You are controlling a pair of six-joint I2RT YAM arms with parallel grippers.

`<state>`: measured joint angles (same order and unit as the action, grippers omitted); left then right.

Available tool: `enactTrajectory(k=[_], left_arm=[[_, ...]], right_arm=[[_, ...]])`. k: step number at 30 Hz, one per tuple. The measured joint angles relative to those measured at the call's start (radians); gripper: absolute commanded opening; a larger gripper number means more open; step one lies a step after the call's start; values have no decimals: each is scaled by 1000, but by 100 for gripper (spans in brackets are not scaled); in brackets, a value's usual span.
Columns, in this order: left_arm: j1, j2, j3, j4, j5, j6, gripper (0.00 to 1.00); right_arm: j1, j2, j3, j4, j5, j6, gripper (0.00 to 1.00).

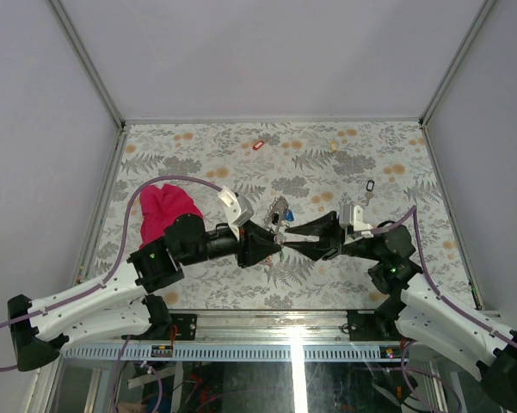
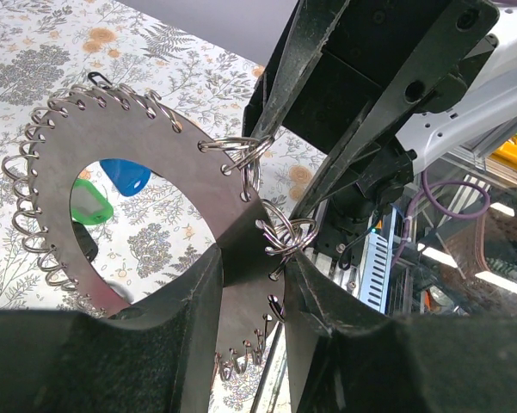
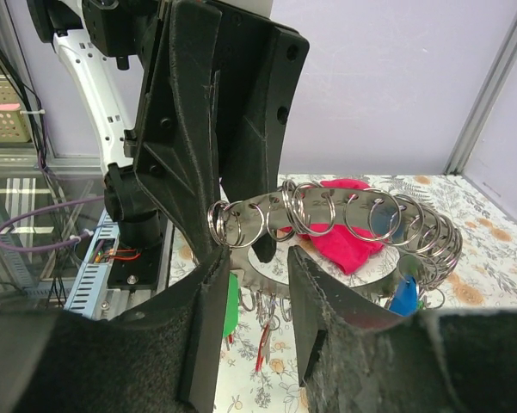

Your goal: Put the keys on the keyring

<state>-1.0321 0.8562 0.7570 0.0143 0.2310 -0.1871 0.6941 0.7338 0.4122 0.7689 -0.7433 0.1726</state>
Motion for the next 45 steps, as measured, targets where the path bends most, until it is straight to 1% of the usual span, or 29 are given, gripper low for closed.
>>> enactTrajectory(k=[6, 23, 35, 45], left_arm=[[0, 0, 0, -1, 12, 1, 0], [0, 14, 0, 0, 16, 5, 0], [0, 20, 0, -1, 24, 5, 0], [0, 26, 0, -1, 37, 6, 0]], right_arm=[[1, 7, 0, 8, 0, 3, 43], [2, 1, 0, 55, -1, 27, 42], [4, -13, 0, 60, -1, 33, 31], [4, 13, 9, 60, 0, 45, 27]])
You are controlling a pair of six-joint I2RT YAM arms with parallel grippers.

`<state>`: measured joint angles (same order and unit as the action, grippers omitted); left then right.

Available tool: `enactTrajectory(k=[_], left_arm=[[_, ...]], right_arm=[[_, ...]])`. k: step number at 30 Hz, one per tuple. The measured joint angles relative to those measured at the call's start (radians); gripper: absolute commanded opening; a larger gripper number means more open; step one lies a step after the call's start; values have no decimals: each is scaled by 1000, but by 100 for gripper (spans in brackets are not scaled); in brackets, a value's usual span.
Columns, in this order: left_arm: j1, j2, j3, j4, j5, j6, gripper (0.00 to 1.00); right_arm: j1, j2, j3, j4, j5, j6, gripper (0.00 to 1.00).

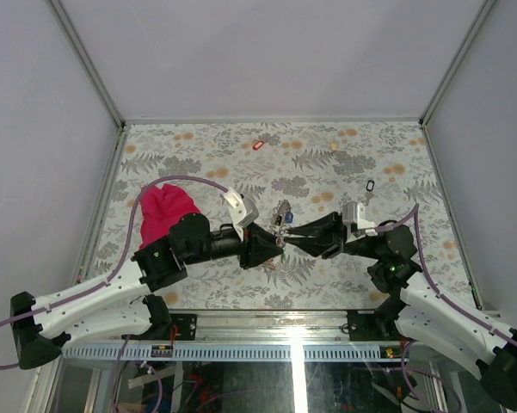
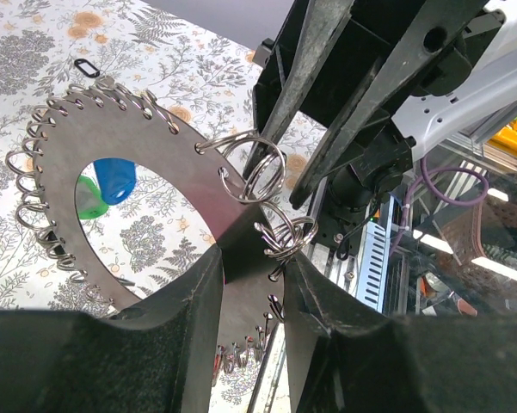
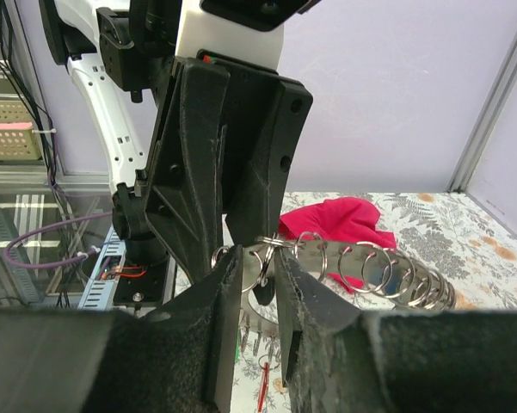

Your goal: Put the keys on the keyring

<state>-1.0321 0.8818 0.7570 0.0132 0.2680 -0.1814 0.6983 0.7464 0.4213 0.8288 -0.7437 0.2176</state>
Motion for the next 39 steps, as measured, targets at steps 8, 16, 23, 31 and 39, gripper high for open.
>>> enactTrajectory(k=[8, 16, 23, 31, 39], left_arm=[[0, 10, 0, -6, 6, 1, 0], [-2, 1, 0, -3, 5, -3, 13], [-6, -3, -2, 29, 16, -17, 36], [-6, -16, -2, 63, 17, -20, 55], [-6, -89, -31, 95, 37, 12, 56]], right_arm=[[0, 9, 8, 0, -1, 3, 4], [1, -33, 58, -142, -11, -84, 0], [3, -89, 127, -335, -18, -200, 0], [3, -130, 140, -450, -28, -238, 0], [3, -165, 141, -497, -27, -241, 0]])
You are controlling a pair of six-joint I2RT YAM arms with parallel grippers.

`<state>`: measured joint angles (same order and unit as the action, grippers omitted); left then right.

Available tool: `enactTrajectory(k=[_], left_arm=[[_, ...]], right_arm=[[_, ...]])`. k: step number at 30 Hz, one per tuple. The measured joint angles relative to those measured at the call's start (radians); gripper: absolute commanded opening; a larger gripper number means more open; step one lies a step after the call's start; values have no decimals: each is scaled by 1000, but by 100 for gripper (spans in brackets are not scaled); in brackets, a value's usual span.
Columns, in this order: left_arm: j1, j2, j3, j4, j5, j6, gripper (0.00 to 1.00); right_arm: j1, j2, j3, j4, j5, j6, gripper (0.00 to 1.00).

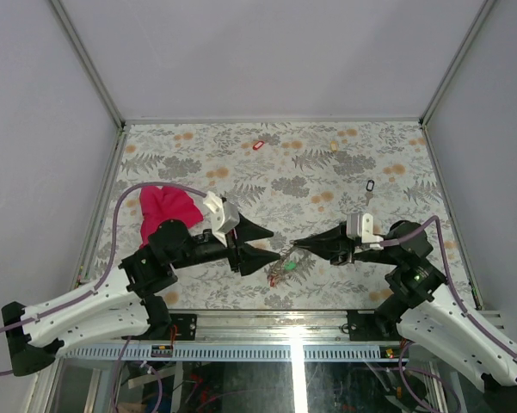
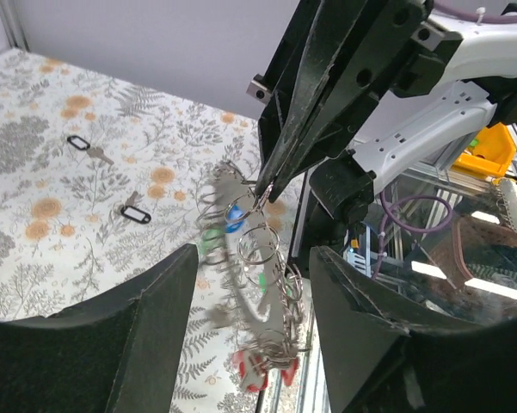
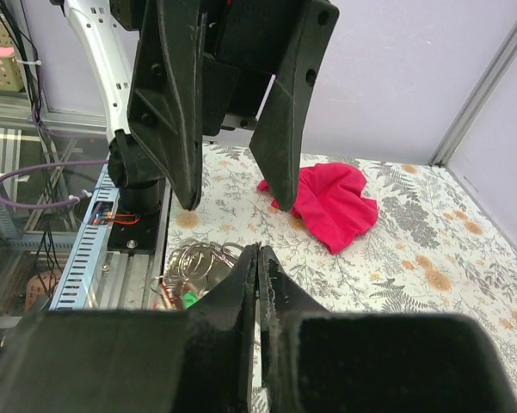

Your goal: Put the keys on the keyring

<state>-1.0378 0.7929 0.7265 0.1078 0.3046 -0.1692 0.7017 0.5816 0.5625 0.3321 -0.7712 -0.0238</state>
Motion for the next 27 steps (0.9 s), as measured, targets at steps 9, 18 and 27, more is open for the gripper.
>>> enactTrajectory(k=[9, 18, 27], left_arm=[[0, -64, -51, 76, 5, 64, 50], [1, -21, -39, 127, 64, 123, 29], [2, -5, -31, 193, 103, 125, 33]], right_arm=[[0, -10, 1, -8, -19, 7, 0], [0, 0, -10, 138, -32, 125, 0], [0, 16, -92, 424, 3, 324, 0]])
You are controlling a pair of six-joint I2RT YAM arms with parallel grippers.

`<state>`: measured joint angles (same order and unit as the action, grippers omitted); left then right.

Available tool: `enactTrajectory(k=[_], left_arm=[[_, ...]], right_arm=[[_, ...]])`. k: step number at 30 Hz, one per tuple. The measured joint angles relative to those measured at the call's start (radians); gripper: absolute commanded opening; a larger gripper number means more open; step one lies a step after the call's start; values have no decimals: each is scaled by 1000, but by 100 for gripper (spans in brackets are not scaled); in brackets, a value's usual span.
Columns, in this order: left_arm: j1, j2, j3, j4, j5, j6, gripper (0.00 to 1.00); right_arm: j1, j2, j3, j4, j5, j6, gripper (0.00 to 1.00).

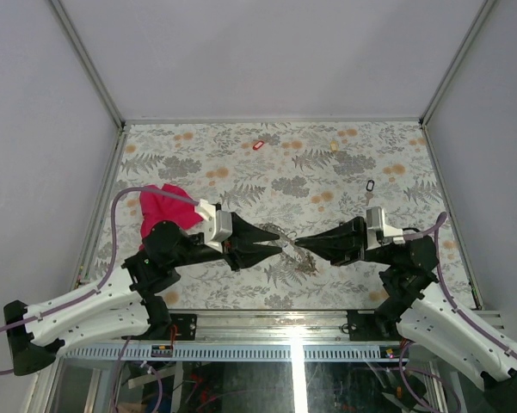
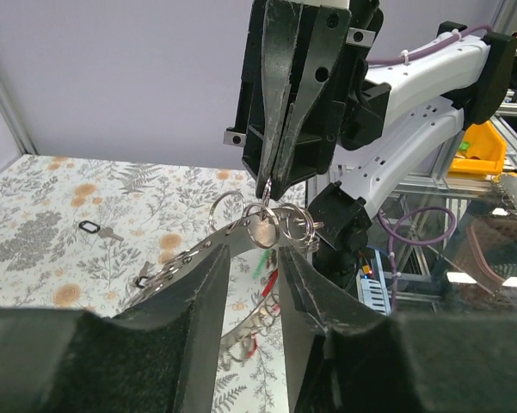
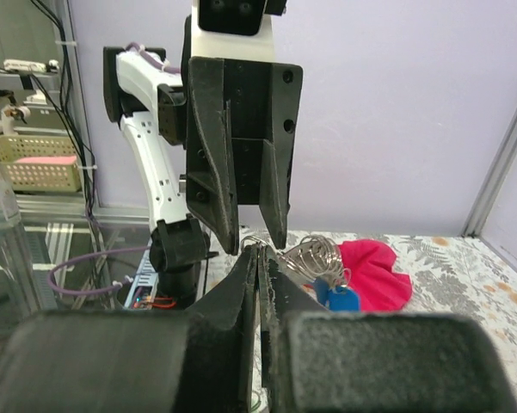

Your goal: Put the keys on the keyring

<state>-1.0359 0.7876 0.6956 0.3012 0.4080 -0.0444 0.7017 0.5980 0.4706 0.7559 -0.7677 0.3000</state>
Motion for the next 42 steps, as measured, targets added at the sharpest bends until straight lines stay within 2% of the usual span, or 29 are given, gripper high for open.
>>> enactTrajectory(k=[3, 10, 14, 21, 27, 33, 42], left_arm=[[0, 0, 2, 13, -2, 0, 37], [0, 11, 13, 39, -22, 0, 37], [0, 16, 13, 50, -39, 0, 47], [-2, 18, 13, 68, -25, -3, 53], [-15, 26, 13, 76, -26, 0, 51], [-18, 39, 13, 84, -84, 8, 48], [-18, 55, 16, 98, -128, 24, 46]], right_arm=[[0, 9, -2, 48, 1, 36, 0], [0, 10, -3, 92, -2, 75, 0], [0, 8, -3, 95, -3, 82, 0], [0, 1, -3, 90, 2, 76, 0], [0, 5, -3, 86, 17, 73, 0], [0, 9, -3, 86, 12, 76, 0], [0, 14, -3, 93, -36, 101, 0]])
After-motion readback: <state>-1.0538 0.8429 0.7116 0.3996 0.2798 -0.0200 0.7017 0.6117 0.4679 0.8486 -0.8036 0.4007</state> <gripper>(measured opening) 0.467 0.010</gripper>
